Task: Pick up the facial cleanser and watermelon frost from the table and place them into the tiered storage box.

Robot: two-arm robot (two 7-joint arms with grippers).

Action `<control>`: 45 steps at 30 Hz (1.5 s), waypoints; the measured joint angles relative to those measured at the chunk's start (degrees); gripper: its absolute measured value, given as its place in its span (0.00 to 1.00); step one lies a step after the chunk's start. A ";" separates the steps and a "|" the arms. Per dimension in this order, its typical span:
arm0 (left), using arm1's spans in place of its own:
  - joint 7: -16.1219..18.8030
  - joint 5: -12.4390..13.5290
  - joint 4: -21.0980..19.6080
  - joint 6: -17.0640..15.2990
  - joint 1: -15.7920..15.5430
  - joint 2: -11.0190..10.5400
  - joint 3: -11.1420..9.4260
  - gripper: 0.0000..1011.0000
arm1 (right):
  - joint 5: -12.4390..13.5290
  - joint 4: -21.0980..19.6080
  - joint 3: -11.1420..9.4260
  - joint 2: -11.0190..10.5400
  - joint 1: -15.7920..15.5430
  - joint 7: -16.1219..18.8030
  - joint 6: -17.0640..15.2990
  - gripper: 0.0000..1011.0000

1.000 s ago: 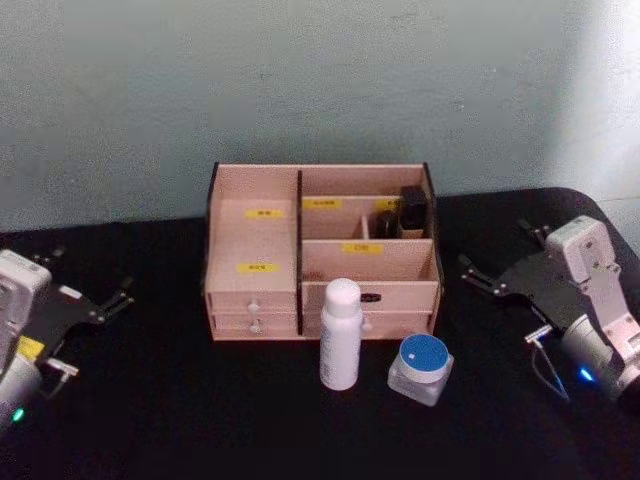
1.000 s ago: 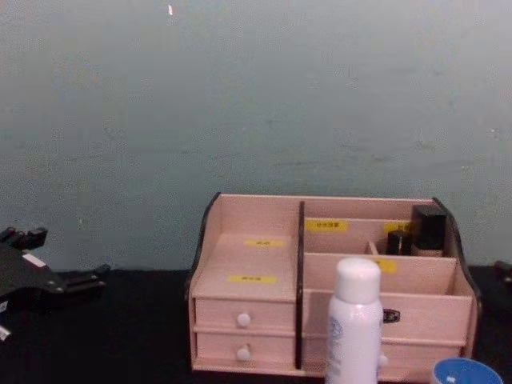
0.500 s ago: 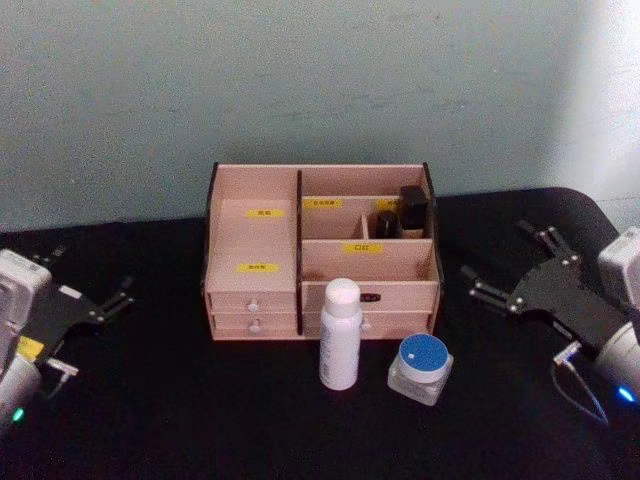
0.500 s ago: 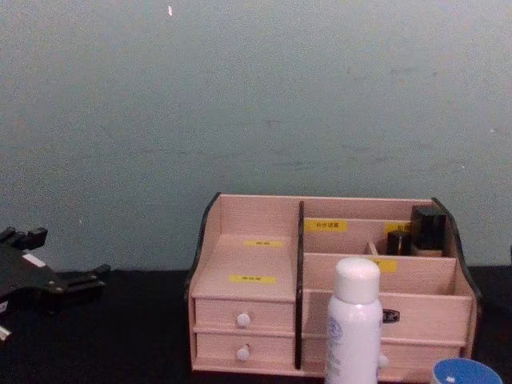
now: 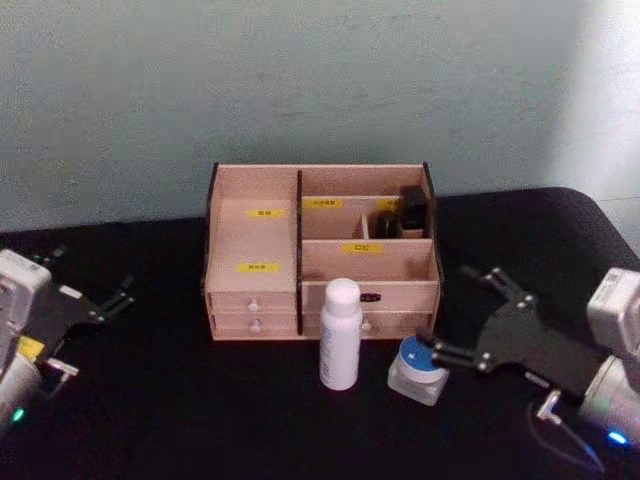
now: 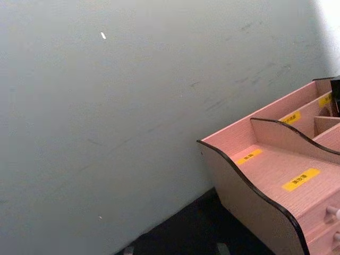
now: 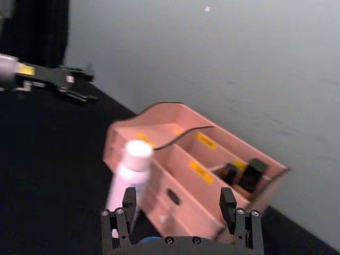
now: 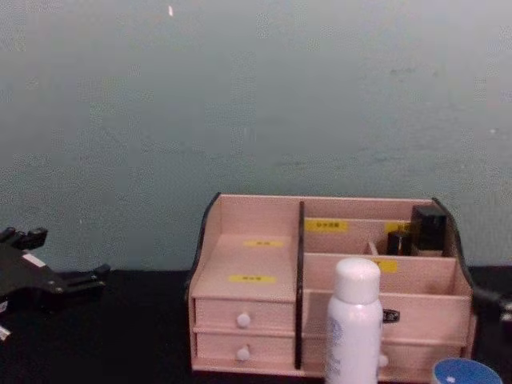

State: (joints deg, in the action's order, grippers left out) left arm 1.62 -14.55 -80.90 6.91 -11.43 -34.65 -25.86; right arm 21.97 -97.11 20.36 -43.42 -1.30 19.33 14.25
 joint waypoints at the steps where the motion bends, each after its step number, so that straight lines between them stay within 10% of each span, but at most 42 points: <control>1: 0.00 0.00 0.00 0.00 0.00 0.00 0.00 0.99 | 0.26 0.10 0.49 0.47 0.25 0.98 -0.31 0.99; 45: 0.00 0.00 0.00 0.00 0.00 0.00 0.00 0.99 | -4.13 14.65 6.81 16.92 14.29 9.78 -13.97 0.99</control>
State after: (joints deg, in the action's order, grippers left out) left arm 1.62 -14.55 -80.90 6.91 -11.43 -34.65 -25.86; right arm 17.84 -82.45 27.18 -26.50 12.99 29.12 0.27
